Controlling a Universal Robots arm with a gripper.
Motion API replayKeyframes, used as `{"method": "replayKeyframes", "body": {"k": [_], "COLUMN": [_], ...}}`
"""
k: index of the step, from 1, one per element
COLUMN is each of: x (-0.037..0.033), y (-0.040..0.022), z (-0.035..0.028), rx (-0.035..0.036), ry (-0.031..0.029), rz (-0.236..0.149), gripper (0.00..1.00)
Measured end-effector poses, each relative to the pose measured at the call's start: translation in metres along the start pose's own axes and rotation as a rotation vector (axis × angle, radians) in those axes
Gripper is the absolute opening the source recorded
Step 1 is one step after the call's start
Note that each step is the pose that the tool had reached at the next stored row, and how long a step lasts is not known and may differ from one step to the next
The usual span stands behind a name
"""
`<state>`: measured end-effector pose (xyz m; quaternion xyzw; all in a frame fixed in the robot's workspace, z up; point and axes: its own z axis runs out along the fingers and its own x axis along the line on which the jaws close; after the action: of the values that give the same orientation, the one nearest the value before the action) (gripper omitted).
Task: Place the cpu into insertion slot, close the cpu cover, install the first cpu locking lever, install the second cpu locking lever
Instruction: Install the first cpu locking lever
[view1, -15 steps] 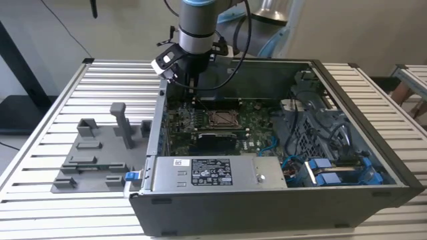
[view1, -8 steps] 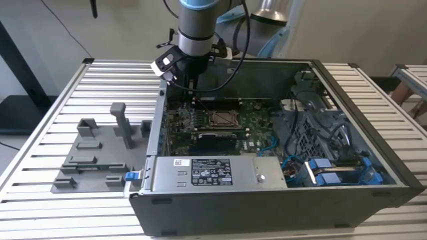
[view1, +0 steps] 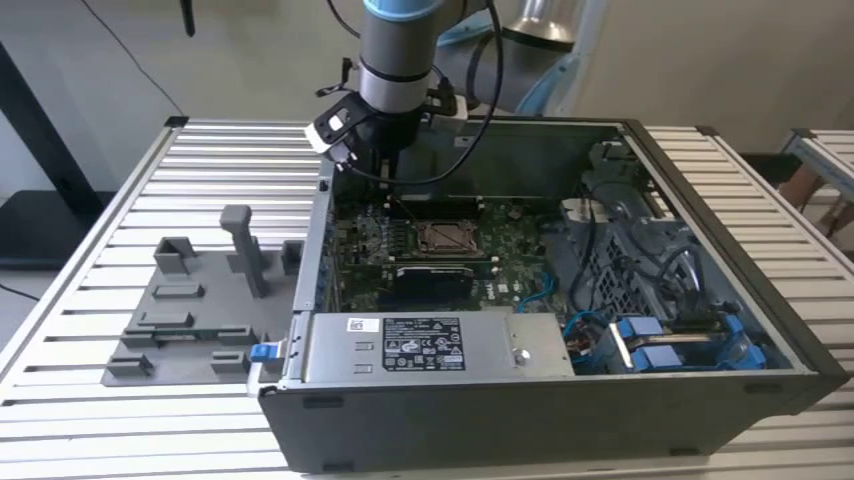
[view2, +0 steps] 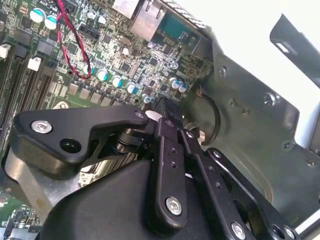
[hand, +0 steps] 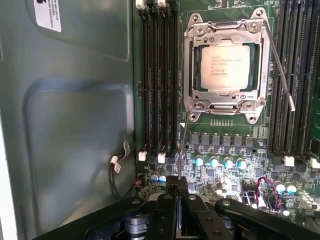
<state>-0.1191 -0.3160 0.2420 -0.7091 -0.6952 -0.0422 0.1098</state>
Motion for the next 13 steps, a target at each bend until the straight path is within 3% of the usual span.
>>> {"method": "replayKeyframes", "body": {"k": [4,13], "x": [-0.0017,-0.0037], "y": [0.0063,0.0189], "z": [-0.0014,-0.0053], "rx": [0.0044,0.0142], "ry": [0.0081,0.0394], "rz": [0.0,-0.001], "gripper": [0.11,0.11]}}
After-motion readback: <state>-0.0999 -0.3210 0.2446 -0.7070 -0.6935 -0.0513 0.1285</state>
